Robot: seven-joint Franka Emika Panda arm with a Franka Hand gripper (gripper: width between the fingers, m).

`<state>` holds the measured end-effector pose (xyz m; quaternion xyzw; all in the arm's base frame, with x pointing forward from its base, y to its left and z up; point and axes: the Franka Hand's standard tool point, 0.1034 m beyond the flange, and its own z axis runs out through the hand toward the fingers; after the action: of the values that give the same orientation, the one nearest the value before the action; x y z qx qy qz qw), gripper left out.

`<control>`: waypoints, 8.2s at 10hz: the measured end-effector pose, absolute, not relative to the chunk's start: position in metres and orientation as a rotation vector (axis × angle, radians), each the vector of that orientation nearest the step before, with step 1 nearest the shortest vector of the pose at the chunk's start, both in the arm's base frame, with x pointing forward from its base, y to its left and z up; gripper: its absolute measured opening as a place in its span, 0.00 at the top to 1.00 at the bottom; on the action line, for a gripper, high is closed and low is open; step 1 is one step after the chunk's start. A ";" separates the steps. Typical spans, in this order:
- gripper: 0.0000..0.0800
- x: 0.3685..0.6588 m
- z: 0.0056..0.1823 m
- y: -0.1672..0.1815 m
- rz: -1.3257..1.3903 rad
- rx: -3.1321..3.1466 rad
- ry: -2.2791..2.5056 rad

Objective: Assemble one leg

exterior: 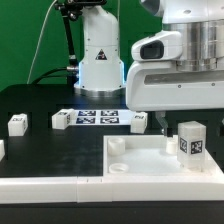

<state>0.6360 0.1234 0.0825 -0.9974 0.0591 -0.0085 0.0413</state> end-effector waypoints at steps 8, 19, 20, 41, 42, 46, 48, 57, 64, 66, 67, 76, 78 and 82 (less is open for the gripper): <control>0.64 0.640 0.083 0.122 -0.084 -3.082 -0.251; 0.64 0.639 0.080 0.116 -0.041 -2.684 1.506; 0.64 0.639 0.080 0.116 -0.041 -2.640 1.585; 0.40 0.640 0.082 0.122 -0.103 -3.121 -0.320; 0.40 0.640 0.082 0.122 -0.103 -3.122 -0.306; 0.64 0.640 0.082 0.122 -0.103 -3.123 -0.287; 0.64 0.640 0.081 0.122 -0.100 -3.123 -0.038; 0.63 0.639 0.082 0.116 -0.046 -2.734 1.435; 0.30 0.638 0.079 0.119 -0.027 -2.587 1.670; 0.19 0.637 0.080 0.123 -0.033 -2.728 1.427; 0.19 0.636 0.080 0.126 -0.034 -2.820 1.244; 0.19 0.637 0.080 0.128 -0.067 -3.091 -0.043; 0.19 0.638 0.080 0.126 -0.078 -3.088 -0.265; 0.35 0.638 0.080 0.124 -0.083 -3.086 -0.351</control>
Offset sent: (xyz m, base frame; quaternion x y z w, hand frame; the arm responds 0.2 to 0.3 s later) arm 0.0000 0.0000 0.0000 0.0000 0.0000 -0.1593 0.9872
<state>0.6383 0.1244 0.0802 -0.9931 -0.1131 -0.0267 0.0175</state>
